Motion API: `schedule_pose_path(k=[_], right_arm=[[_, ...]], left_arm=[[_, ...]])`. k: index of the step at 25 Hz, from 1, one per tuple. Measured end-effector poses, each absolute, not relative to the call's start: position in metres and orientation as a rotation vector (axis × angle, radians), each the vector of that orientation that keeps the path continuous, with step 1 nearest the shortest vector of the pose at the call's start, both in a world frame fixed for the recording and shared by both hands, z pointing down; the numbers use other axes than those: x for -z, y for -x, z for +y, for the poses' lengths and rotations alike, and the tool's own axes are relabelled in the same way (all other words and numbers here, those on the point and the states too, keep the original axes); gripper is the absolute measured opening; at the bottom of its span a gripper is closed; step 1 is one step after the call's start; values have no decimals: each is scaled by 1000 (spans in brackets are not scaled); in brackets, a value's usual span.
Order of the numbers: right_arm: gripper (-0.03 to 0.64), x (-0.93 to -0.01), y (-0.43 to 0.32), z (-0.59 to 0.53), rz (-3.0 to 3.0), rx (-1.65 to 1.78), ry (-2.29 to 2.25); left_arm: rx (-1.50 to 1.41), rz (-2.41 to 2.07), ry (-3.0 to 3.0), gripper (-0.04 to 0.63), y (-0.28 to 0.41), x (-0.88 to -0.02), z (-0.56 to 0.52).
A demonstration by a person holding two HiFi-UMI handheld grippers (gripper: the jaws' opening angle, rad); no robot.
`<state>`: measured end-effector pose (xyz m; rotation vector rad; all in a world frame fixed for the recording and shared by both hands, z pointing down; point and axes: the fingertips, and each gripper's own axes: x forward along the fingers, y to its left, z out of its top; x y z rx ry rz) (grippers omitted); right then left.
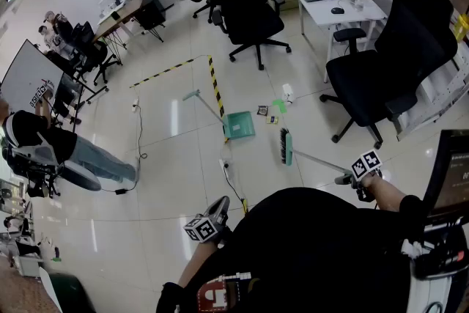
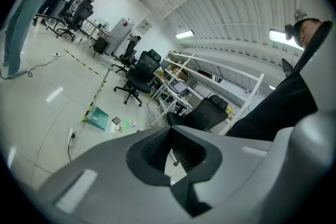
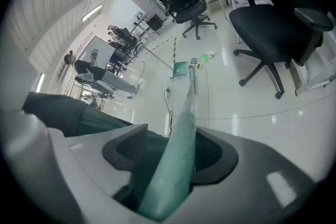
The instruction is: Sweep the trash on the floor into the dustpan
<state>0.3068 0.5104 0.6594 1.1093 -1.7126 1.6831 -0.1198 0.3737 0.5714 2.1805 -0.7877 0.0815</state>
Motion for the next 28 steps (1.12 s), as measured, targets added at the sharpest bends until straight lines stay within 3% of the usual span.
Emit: schedule_pose_path(k=[17,28], right_arm=[[253,-648,-358,494,-1730,-1643,-1007],[253,-656,-313,435,-1663,-1656,-998]], left_arm=[[-65,-818,-2176,-2,44,-562,387],[-34,-764,-2126,-2,83,-594,315]])
